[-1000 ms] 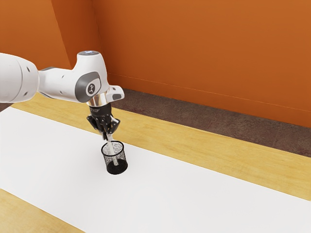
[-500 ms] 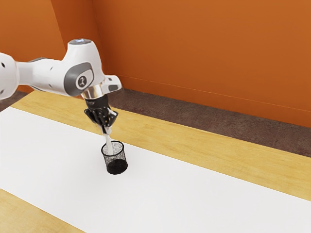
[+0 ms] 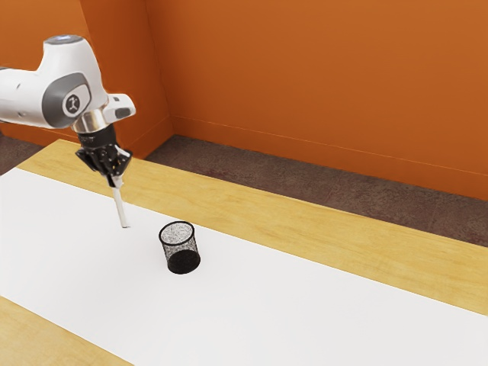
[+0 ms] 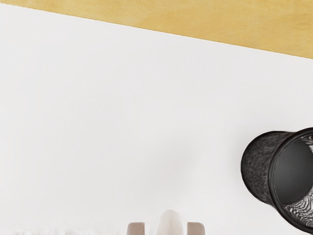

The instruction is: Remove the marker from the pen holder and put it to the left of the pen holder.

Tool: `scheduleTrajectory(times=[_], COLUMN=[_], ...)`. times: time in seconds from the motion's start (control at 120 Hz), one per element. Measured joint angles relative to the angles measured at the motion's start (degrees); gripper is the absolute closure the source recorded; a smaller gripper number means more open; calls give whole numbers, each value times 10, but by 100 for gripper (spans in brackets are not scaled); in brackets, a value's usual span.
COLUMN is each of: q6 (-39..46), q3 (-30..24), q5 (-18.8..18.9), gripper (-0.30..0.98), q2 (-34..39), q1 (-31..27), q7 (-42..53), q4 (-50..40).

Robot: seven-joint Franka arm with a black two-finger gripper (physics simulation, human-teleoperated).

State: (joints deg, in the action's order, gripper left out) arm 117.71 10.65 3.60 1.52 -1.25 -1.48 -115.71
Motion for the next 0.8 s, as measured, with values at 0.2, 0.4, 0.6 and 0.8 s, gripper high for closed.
scheduleTrajectory(times=[0.2,0.4,0.6,0.8], q6=[-3,1,19,36], q3=[0,0,0,0], q5=[8,4,3,2], gripper=[79,79,79,79], q2=[-66,-141,-175,-201], q1=[-64,-10,-16,-16], q7=[12,27,38,44], q4=[42,100,103,104])
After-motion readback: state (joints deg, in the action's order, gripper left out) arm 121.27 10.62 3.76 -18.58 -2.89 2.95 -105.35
